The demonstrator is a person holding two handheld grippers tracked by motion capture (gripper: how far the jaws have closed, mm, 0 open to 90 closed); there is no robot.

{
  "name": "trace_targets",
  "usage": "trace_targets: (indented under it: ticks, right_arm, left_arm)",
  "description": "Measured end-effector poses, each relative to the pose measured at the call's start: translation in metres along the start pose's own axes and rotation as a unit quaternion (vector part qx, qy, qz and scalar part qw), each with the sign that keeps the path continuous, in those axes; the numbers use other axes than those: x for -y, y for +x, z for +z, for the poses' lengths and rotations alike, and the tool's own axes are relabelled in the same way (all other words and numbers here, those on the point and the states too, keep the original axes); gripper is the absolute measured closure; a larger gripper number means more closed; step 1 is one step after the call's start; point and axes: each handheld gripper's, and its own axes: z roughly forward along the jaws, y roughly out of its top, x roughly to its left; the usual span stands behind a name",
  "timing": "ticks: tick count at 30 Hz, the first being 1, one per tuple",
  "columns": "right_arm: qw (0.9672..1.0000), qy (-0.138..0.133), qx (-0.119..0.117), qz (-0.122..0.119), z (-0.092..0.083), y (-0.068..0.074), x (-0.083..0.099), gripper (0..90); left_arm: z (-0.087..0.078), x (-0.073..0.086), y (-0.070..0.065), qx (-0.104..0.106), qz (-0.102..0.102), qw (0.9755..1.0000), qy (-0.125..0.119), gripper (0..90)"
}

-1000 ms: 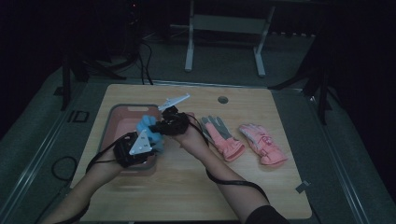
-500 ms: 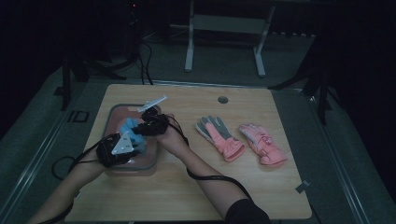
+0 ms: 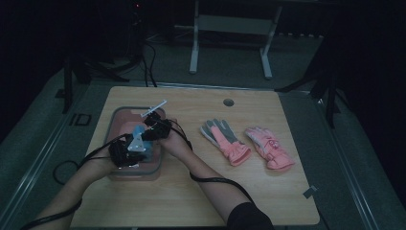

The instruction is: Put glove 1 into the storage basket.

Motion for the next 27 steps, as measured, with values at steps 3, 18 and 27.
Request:
trace_targets:
  ticks: [3, 18, 27]
  right_arm:
    - [1.0000, 0.004, 0.001, 0.008, 0.002, -0.003, 0.000, 65.1]
    - [0.9990, -0.039, -0.011, 0.019, -0.026, -0.015, 0.007, 21.6]
    - [0.9972, -0.074, -0.013, -0.003, -0.059, -0.013, 0.016, 16.3]
  left_arm:
    - [0.005, -0.001, 0.002, 0.008, 0.003, 0.9999, 0.013, 77.5]
    - [0.008, 0.001, 0.008, 0.019, -0.060, 0.9978, 0.017, 39.7]
    - [-0.017, -0.006, 0.003, 0.017, -0.105, 0.9938, -0.033, 30.5]
